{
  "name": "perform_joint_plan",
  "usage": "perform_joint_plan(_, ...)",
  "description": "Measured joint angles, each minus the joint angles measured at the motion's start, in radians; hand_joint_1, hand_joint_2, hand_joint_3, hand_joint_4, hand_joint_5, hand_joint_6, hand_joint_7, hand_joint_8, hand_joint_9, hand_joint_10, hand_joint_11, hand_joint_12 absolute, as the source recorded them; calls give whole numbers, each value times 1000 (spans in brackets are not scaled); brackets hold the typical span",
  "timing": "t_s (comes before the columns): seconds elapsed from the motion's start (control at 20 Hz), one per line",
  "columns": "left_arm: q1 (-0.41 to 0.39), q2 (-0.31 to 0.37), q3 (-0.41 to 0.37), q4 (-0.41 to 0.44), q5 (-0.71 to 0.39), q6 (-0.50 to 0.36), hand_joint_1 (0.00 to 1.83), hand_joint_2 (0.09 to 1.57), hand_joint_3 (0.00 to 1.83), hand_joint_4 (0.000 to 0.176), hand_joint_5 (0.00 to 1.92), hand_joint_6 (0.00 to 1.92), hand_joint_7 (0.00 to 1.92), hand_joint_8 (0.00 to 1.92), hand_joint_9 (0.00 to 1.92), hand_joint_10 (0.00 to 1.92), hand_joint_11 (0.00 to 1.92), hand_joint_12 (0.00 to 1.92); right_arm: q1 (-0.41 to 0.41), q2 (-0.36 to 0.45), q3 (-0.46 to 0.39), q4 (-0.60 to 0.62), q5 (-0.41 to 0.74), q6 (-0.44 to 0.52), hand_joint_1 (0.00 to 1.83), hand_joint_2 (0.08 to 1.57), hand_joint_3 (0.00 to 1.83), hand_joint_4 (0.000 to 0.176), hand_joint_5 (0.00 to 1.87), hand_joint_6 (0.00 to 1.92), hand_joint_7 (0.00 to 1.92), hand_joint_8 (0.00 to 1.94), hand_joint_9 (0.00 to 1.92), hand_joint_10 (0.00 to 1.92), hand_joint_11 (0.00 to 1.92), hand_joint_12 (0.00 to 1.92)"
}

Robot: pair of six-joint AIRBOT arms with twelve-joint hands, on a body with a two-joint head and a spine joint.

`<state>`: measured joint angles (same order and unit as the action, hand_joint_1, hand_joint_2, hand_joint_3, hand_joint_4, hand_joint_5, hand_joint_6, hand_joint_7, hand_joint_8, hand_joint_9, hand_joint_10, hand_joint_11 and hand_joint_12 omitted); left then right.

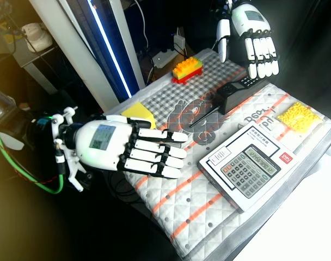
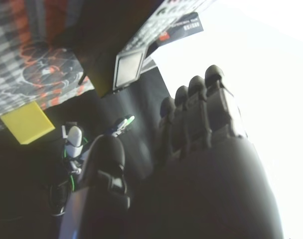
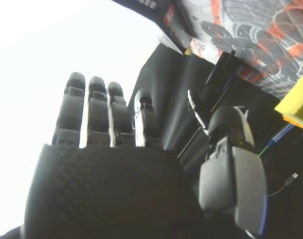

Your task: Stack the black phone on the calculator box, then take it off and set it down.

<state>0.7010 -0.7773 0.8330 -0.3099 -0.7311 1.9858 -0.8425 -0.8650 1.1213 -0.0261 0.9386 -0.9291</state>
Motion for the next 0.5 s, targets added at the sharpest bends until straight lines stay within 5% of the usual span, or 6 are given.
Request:
perform_joint_plan(0.15, 0, 0, 2, -3, 5, 0, 315, 1231, 0, 105, 374, 3, 508, 1, 531, 6, 1, 1251, 0, 0, 0, 6, -8, 1, 623, 1279, 3, 77, 563, 2, 525, 2, 498, 3, 247, 532)
perform_joint_plan(0.2, -2, 0, 5, -1, 5, 0, 460, 1155, 0, 107, 236, 0, 392, 0, 392, 0, 0, 960, 0, 0, 0, 6, -8, 1, 598, 1281, 3, 77, 571, 4, 528, 2, 503, 4, 246, 532)
perform_joint_plan(0.3, -13, -11, 23, -4, 18, 0, 610, 955, 0, 168, 35, 1, 232, 0, 210, 1, 0, 137, 0, 0, 0, 5, -8, 1, 576, 1287, 4, 90, 562, 0, 520, 0, 490, 0, 214, 517)
perform_joint_plan(0.35, -29, -18, 37, -6, 32, 1, 655, 879, 0, 174, 6, 0, 194, 0, 176, 0, 0, 27, 0, 0, -2, 6, -8, 1, 569, 1291, 5, 103, 550, 0, 512, 0, 474, 0, 176, 502)
perform_joint_plan(0.4, -42, -25, 47, -3, 40, 1, 731, 816, 0, 176, 0, 0, 191, 0, 182, 2, 8, 11, 0, 0, -3, 6, -8, 1, 600, 1293, 3, 92, 553, 2, 516, 2, 487, 5, 213, 522)
perform_joint_plan(0.5, -65, -43, 69, 0, 56, 0, 814, 753, 1, 176, 0, 0, 198, 0, 230, 9, 0, 705, 0, -2, -3, 5, -8, 1, 561, 1298, 4, 88, 551, 0, 518, 1, 501, 6, 211, 521)
